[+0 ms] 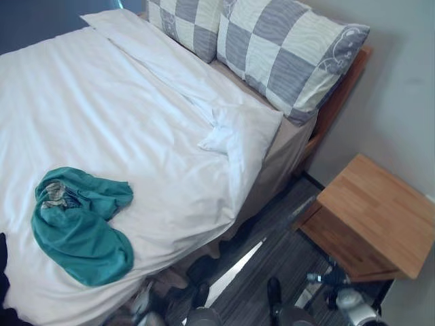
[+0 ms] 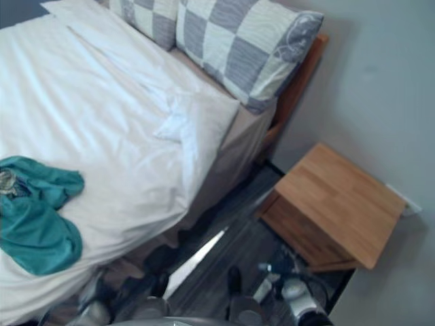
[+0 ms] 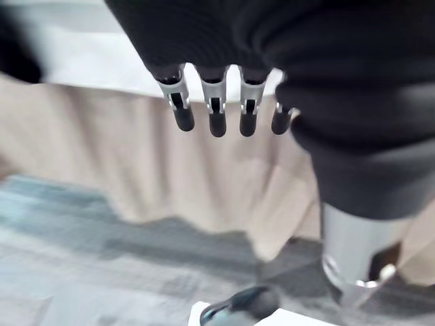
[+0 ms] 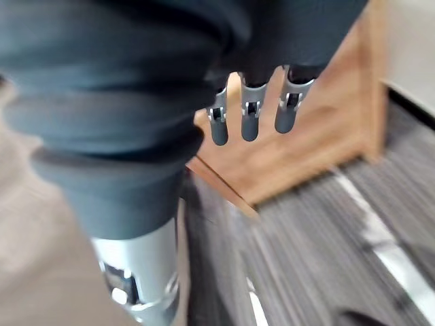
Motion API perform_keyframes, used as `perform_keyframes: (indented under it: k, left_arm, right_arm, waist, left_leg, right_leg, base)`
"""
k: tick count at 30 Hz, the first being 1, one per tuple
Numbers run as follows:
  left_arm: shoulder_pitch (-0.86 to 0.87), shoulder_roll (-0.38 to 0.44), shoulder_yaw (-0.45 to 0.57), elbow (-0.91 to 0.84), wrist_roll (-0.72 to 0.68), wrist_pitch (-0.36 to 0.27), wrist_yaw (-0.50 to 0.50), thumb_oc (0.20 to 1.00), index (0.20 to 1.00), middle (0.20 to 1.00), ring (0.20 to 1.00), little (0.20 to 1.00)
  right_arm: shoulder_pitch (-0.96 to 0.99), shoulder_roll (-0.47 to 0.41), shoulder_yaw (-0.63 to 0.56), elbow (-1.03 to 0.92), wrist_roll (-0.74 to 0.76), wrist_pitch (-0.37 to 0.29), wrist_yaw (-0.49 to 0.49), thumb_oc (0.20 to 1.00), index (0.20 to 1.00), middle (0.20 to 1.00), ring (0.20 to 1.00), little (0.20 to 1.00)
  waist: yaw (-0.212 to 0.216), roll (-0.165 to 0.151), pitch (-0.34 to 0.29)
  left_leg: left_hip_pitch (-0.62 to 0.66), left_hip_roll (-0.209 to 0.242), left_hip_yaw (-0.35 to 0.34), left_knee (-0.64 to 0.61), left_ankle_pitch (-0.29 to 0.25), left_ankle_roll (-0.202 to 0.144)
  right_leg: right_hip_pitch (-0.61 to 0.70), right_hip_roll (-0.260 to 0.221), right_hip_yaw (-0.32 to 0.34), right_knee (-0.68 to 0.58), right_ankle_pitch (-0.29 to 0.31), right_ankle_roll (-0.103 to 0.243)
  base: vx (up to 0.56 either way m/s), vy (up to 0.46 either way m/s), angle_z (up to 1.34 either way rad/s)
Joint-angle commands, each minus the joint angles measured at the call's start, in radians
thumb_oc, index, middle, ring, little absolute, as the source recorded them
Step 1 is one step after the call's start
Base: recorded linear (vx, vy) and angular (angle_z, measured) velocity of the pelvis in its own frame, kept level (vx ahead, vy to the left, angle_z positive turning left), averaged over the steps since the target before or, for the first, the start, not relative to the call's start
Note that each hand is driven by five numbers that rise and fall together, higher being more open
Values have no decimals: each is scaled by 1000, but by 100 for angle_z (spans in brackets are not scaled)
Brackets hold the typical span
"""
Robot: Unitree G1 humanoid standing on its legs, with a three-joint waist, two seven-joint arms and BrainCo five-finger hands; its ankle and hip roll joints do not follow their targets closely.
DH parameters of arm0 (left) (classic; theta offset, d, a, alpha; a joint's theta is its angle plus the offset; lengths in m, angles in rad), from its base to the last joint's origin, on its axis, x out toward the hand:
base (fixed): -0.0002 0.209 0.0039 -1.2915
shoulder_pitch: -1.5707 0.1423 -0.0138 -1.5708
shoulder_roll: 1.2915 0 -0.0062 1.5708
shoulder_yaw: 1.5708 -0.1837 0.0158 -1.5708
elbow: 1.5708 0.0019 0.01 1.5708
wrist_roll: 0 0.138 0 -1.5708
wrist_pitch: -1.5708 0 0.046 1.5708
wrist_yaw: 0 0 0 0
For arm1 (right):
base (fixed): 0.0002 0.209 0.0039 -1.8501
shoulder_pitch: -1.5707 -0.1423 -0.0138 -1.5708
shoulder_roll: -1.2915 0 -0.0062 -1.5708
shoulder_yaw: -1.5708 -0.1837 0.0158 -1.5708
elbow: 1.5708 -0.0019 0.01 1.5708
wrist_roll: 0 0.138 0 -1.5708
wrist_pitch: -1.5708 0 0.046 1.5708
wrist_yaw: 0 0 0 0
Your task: Tidy up the quilt and then pick up the clothes from the bed and put them into the laundry hamper.
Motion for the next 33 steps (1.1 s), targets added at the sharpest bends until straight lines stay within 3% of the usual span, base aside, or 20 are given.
perform_keyframes:
  k: [1, 2, 4, 5, 6, 7, 8, 9, 10, 11, 13, 14, 16, 17, 20, 22, 27, 31, 32, 33]
  left_arm:
    - [-59, 47, -56, -38, 1, -13, 23, 1000, 1000, 1000, 1000, 1000]
    - [-59, 47, -56, -38, 1, -13, 23, 1000, 1000, 1000, 1000, 1000]
    - [-57, 45, -59, -60, 11, -11, 16, 1000, 1000, 1000, 1000, 1000]
    - [-60, 48, -66, -60, 33, -3, -5, 1000, 1000, 1000, 1000, 1000]
    - [-60, 47, -67, -60, 33, -3, -5, 1000, 1000, 1000, 1000, 1000]
    - [-57, 49, -76, -66, 39, -9, -20, 1000, 1000, 1000, 1000, 1000]
    - [-46, 49, -85, -57, 50, -4, -42, 1000, 1000, 1000, 1000, 1000]
    - [-49, 71, -108, -54, 73, -9, -61, 1000, 1000, 1000, 1000, 1000]
    - [-51, 71, -107, -54, 73, -9, -61, 1000, 1000, 1000, 1000, 1000]
    - [-62, 85, -126, -49, 83, -5, -66, 1000, 1000, 1000, 1000, 1000]
    - [-77, 113, -152, -18, 95, 0, -64, 1000, 1000, 1000, 1000, 1000]
    - [-88, 128, -150, -10, 75, -4, -54, 1000, 1000, 1000, 1000, 1000]
    - [-95, 130, -149, -1, 65, -6, -47, 1000, 1000, 1000, 1000, 1000]
    - [-102, 140, -155, 18, 66, -8, -46, 1000, 1000, 1000, 1000, 1000]
    - [-107, 171, -182, 23, 90, -25, -46, 1000, 1000, 1000, 1000, 1000]
    - [-105, 172, -171, 20, 85, -26, -41, 1000, 1000, 1000, 1000, 1000]
    - [-104, 145, -156, 3, 22, -39, -13, 1000, 1000, 1000, 1000, 1000]
    - [-146, 142, -205, -30, 20, -50, -10, 1000, 1000, 1000, 1000, 1000]
    - [-166, 136, -218, -42, 8, -54, -11, 1000, 1000, 1000, 1000, 1000]
    - [-167, 135, -218, -41, 8, -55, -10, 1000, 1000, 1000, 1000, 1000]
  right_arm:
    - [-46, -124, -128, -114, -43, -25, -96, 1000, 1000, 1000, 1000, 1000]
    - [-46, -124, -128, -114, -43, -25, -96, 1000, 1000, 1000, 1000, 1000]
    - [-75, -178, -169, -190, -69, -21, -135, 1000, 1000, 1000, 1000, 1000]
    - [-90, -240, -227, -209, -99, -6, -168, 1000, 1000, 1000, 1000, 1000]
    - [-90, -241, -228, -209, -99, -6, -168, 1000, 1000, 1000, 1000, 1000]
    - [-77, -262, -252, -228, -108, -3, -169, 1000, 1000, 1000, 1000, 1000]
    - [-83, -290, -262, -234, -132, 13, -166, 1000, 1000, 1000, 1000, 1000]
    - [-112, -348, -270, -210, -152, 18, -164, 1000, 1000, 1000, 1000, 1000]
    - [-115, -350, -270, -208, -152, 17, -164, 1000, 1000, 1000, 1000, 1000]
    - [-169, -383, -253, -182, -148, 21, -159, 1000, 1000, 1000, 1000, 1000]
    - [-294, -435, -184, -106, -139, 25, -160, 1000, 1000, 1000, 1000, 1000]
    - [-407, -476, -117, -19, -123, 29, -158, 1000, 1000, 1000, 1000, 1000]
    - [-453, -492, -84, 29, -115, 33, -152, 1000, 1000, 1000, 1000, 1000]
    - [-512, -526, -41, 93, -110, 46, -131, 1000, 1000, 1000, 1000, 1000]
    - [-602, -571, 0, 167, -117, 46, -124, 1000, 1000, 1000, 1000, 1000]
    - [-642, -581, 23, 180, -120, 49, -120, 1000, 1000, 1000, 1000, 1000]
    - [-884, -590, 223, 268, -168, 57, -60, 1000, 1000, 1000, 1000, 1000]
    - [-992, -572, 313, 403, -172, 56, -38, 1000, 1000, 1000, 1000, 1000]
    - [-1028, -564, 354, 464, -190, 60, -14, 200, 200, 200, 200, 200]
    - [-1032, -564, 356, 466, -189, 59, -14, 200, 200, 200, 200, 200]
  waist:
    - [-30, -41, 22]
    - [-31, -42, 21]
    - [-37, -45, 17]
    - [-39, -33, 9]
    - [-41, -31, 9]
    - [-41, -14, -3]
    - [-43, -4, -11]
    - [-41, -5, 0]
    - [-44, -6, 1]
    - [-53, -12, 21]
    - [-55, -13, 42]
    - [-42, -17, 52]
    - [-35, -17, 54]
    - [-36, -26, 50]
    - [-27, -47, 43]
    - [-31, -40, 38]
    - [-33, 23, 57]
    - [-25, 42, 96]
    - [-21, 58, 113]
    - [-22, 59, 112]
  left_leg:
    - [21, -26, 378, 72, -59, -72]
    - [16, -27, 378, 74, -58, -72]
    - [-25, -57, 503, 173, -101, -49]
    - [-21, -76, 592, 188, -115, -46]
    - [-21, -76, 590, 187, -115, -46]
    - [18, -69, 609, 111, -116, -49]
    - [48, -76, 605, 50, -105, -35]
    - [77, -78, 566, -14, -84, -23]
    - [78, -82, 563, -19, -81, -22]
    - [74, -81, 563, -34, -53, -14]
    - [82, -69, 537, -46, -43, -18]
    - [95, -62, 518, -63, -38, -33]
    - [96, -55, 502, -76, -32, -44]
    - [107, -44, 463, -94, -28, -67]
    - [112, -41, 427, -78, -36, -88]
    - [110, -37, 420, -79, -32, -92]
    - [50, 26, 401, -69, 27, -133]
    - [-30, 13, 370, -30, 58, -130]
    - [-60, -26, 329, -51, 46, -116]
    - [-62, -25, 328, -51, 46, -116]
  right_leg:
    - [-21, -161, -142, 45, -77, 127]
    - [-24, -162, -142, 43, -75, 127]
    - [-16, -159, -208, 27, -79, 106]
    - [-15, -145, -283, 43, -106, 89]
    - [-15, -145, -286, 44, -108, 89]
    - [4, -133, -320, 51, -126, 102]
    - [-4, -128, -344, 97, -131, 105]
    - [-48, -157, -374, 260, -125, 119]
    - [-53, -163, -375, 272, -130, 122]
    - [-110, -195, -371, 367, -83, 137]
    - [-181, -178, -270, 447, -61, 172]
    - [-179, -164, -208, 372, -92, 169]
    - [-168, -174, -186, 309, -96, 158]
    - [-164, -192, -115, 175, -71, 143]
    - [-155, -212, -60, 96, -28, 159]
    - [-156, -209, -61, 94, -21, 162]
    - [-207, -140, -83, 130, -60, 126]
    - [-243, -132, -108, 140, -67, 113]
    - [-282, -113, -102, 157, -80, 105]
    - [-285, -113, -103, 159, -81, 105]
  base:
    - [-121, -138, 163]
    - [-192, -215, 167]
    - [-181, -193, 109]
    - [-144, -170, 123]
    - [11, -119, 134]
    - [128, -20, 126]
    - [146, -13, 155]
    - [46, 9, 155]
    - [-93, 6, 150]
    - [-146, -12, 116]
    - [-73, -104, 94]
    - [26, -139, 67]
    - [105, -266, 46]
    - [153, -339, 46]
    - [193, -387, 69]
    - [96, -261, 55]
    - [29, -239, 20]
    - [-86, -143, 15]
    - [-52, -35, 6]
    - [-95, -44, 12]
